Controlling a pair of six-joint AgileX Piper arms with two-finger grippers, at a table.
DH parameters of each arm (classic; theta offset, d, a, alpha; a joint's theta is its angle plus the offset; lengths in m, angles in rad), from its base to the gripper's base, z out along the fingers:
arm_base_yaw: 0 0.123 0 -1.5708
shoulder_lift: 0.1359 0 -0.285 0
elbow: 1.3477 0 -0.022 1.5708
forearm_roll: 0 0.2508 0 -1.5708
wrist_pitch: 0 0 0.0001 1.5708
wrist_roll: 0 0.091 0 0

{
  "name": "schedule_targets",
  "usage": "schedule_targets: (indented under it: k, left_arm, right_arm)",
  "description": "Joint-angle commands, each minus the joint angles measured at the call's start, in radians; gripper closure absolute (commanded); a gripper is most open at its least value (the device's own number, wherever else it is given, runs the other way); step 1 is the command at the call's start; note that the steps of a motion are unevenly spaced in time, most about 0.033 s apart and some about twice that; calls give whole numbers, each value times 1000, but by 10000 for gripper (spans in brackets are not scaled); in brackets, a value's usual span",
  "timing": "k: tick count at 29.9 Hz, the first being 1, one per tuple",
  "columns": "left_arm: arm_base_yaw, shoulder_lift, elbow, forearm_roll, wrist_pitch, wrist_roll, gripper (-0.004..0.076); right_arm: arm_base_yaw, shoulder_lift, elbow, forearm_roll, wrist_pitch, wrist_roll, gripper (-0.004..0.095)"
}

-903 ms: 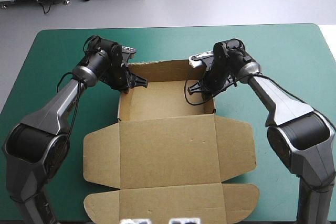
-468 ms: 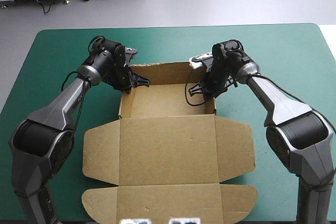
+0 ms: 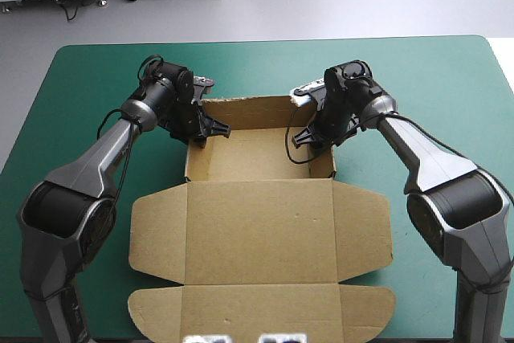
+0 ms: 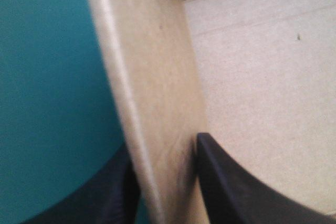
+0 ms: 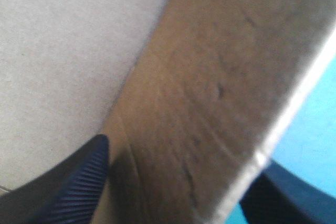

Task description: Fold the box

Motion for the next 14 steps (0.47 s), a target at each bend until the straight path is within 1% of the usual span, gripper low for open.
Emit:
schedule_targets:
  k: [1, 3, 5, 14]
  left_arm:
    - [-5, -62, -41, 16, 68, 0, 214]
    - [-5, -75, -45, 23, 68, 0, 125]
    - [-5, -88, -55, 34, 68, 0, 78]
    - [-5, -201, -133, 193, 68, 15, 76]
  right_arm:
    - [-9, -58, -26, -27, 30, 29, 13]
    - [-9, -60, -26, -16, 30, 29, -24]
    - [-9, -67, -28, -7, 30, 36, -24]
    - [-9, -181, -72, 5, 30, 40, -21]
